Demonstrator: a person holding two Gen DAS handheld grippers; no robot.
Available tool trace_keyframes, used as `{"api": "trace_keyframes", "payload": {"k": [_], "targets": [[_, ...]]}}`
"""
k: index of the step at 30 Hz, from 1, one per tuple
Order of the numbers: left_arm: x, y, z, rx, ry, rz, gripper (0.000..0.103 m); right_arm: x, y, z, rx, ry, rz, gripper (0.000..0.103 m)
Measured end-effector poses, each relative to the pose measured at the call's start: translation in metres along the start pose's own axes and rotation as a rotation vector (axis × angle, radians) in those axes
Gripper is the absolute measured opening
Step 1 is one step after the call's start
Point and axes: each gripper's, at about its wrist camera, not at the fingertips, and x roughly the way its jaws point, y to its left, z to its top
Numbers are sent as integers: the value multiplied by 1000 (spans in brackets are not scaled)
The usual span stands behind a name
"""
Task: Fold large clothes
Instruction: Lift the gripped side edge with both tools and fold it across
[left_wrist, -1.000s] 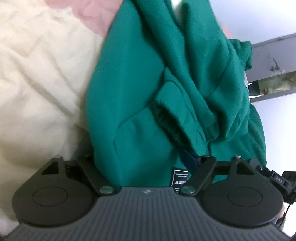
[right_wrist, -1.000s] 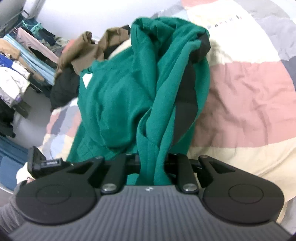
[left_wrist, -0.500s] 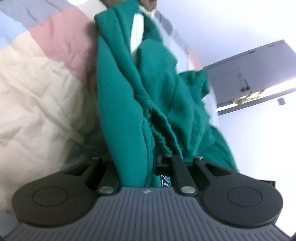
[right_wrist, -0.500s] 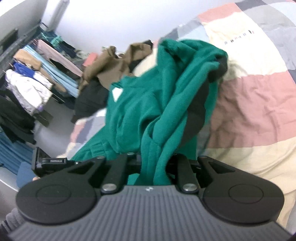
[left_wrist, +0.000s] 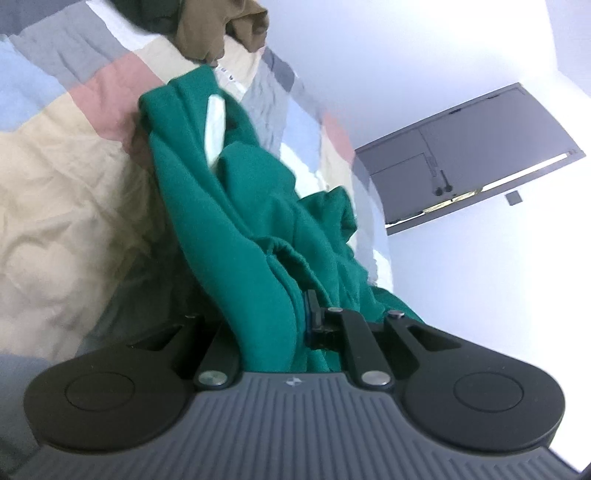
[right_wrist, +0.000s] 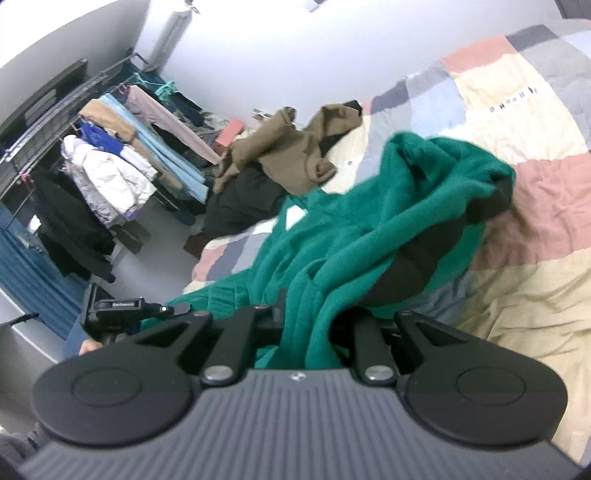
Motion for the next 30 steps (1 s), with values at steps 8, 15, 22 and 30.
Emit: {"api": "trace_keyframes", "payload": {"k": [8,15,22,30], "targets": [[-15,-10,-6,22,-23,-16,12,-4,30,-1,9,9,-12,16],[-6,-2,15,-1,-58,-53,12,9,31,13,127,-31,-73,16],[21,12,60,-43,-94,-56,13,33,8,32,198,-96,-134,16],[67,8,127,-3,-177,-13,13,70,-40,73,278,-215,-204,16]]}}
